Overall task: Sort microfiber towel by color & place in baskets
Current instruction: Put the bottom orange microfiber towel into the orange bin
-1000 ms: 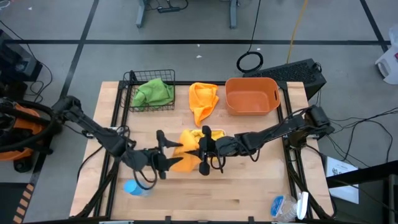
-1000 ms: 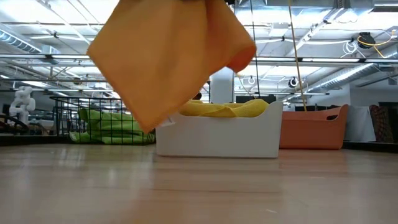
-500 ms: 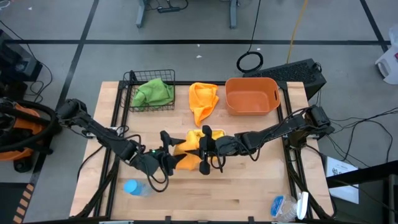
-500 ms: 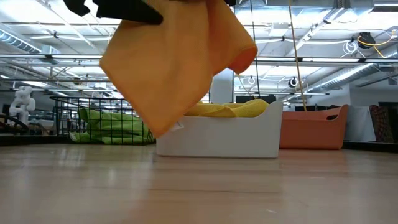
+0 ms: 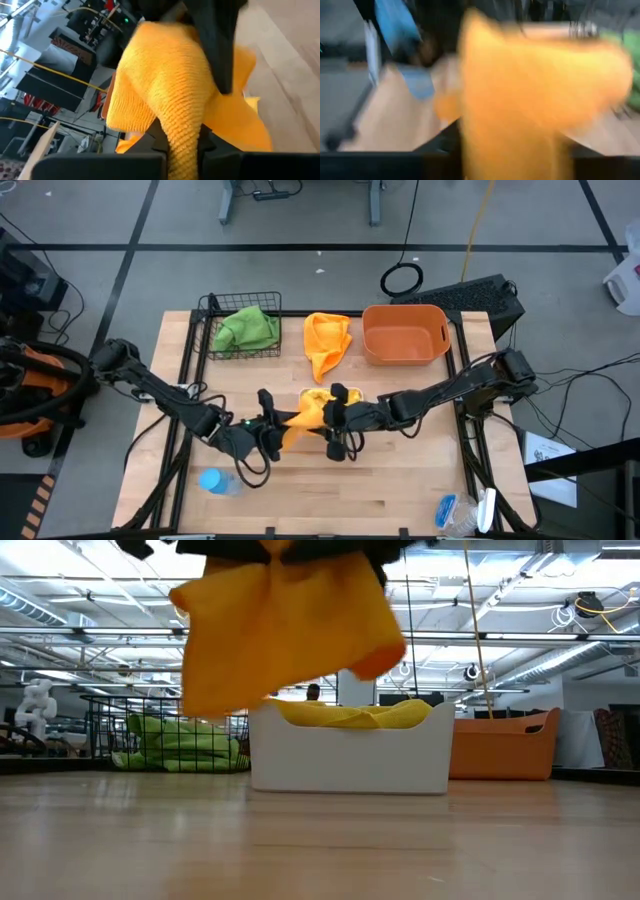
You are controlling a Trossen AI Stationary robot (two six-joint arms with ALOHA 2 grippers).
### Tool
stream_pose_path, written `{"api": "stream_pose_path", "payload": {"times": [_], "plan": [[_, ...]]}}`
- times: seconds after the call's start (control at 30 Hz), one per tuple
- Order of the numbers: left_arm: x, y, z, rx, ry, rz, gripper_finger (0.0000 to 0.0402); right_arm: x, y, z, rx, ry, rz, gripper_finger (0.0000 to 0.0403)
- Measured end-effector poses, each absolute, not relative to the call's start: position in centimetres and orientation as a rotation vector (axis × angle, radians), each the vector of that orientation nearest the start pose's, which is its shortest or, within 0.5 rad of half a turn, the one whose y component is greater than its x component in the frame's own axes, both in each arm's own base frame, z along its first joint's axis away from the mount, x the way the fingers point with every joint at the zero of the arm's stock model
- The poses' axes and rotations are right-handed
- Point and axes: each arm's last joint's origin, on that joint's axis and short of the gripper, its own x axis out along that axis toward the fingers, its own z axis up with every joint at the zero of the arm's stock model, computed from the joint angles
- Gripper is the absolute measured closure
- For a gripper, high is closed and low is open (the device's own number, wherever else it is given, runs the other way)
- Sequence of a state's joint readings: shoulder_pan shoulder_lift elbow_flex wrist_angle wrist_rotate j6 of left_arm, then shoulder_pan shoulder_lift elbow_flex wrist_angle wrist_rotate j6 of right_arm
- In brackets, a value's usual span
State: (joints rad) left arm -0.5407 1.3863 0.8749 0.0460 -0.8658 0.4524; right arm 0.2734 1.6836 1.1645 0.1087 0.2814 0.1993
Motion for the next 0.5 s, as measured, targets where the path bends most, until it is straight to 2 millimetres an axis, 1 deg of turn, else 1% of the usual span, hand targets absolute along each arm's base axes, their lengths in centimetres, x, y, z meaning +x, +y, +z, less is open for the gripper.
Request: {"api": "stream_pose_path", "payload": {"times": [0.1,0.17,0.27,0.37,0.5], "plan": [[26.0,-13.1,26.0,0.735,0.416,0.226,0.0374,35.7,9.5,25.6,0.054,0.495,-0.057,0.0208],[25.9,-13.1,26.2,0.721,0.406,0.188,0.0378,34.7,9.7,26.2,0.032,0.533,-0.069,0.0177],[25.7,-13.0,26.7,0.650,0.377,0.129,0.0381,32.8,10.1,26.8,0.000,0.608,-0.113,0.0137],[25.6,-12.7,27.0,0.577,0.373,0.055,0.0382,30.9,10.7,27.2,-0.020,0.678,-0.138,0.0107],[25.8,-12.0,27.2,0.476,0.374,-0.050,0.0382,28.9,12.7,28.9,-0.010,0.628,-0.078,0.0087]]}}
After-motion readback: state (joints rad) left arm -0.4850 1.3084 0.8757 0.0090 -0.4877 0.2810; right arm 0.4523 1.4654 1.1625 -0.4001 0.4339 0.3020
